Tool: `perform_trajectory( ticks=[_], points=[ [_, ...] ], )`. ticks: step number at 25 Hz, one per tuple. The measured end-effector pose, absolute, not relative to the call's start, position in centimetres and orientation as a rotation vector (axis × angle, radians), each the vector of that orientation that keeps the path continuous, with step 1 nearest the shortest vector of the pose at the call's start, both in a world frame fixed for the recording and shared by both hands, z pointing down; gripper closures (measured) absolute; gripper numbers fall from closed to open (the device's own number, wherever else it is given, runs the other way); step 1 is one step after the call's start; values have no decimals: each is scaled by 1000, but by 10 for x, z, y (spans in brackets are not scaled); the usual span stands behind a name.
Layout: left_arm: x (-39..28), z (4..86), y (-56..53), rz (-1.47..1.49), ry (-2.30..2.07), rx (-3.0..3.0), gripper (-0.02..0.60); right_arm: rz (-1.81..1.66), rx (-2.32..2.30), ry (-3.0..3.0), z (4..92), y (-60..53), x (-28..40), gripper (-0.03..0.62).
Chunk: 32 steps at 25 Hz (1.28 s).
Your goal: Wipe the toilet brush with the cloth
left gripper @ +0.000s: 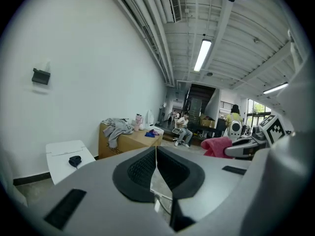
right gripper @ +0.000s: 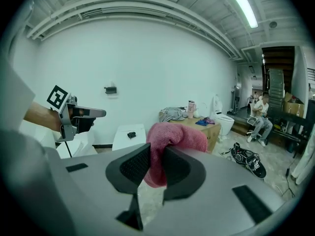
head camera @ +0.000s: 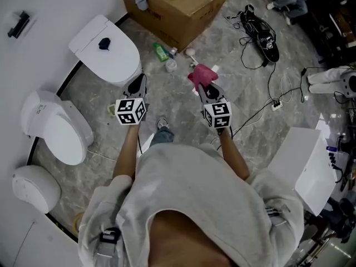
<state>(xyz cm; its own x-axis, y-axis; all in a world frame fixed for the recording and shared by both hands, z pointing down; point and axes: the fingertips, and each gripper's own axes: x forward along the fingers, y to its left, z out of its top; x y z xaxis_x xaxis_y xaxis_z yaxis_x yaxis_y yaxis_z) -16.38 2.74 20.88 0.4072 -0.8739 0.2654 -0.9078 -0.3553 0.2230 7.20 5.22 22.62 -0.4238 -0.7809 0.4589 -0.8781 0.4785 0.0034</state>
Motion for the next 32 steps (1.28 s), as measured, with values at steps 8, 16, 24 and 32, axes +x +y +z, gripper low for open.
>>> perform_trajectory(
  ticks=[8, 16, 24, 32],
  points=[
    [-179, 216, -53, 156, -1457, 2381, 557, 344, 1448, -2287, 228, -17, 52, 508],
    [-172, 229, -96, 233, -1380, 2413, 557, 395, 1460, -2248, 240, -47, 54, 508],
    [-156, 257, -107, 344, -1337, 2387, 557, 464, 1411, -2245, 265, -62, 67, 508],
    [-132, 301, -151, 451, -1336, 2306, 557, 559, 1366, -2262, 307, -124, 90, 508]
  ],
)
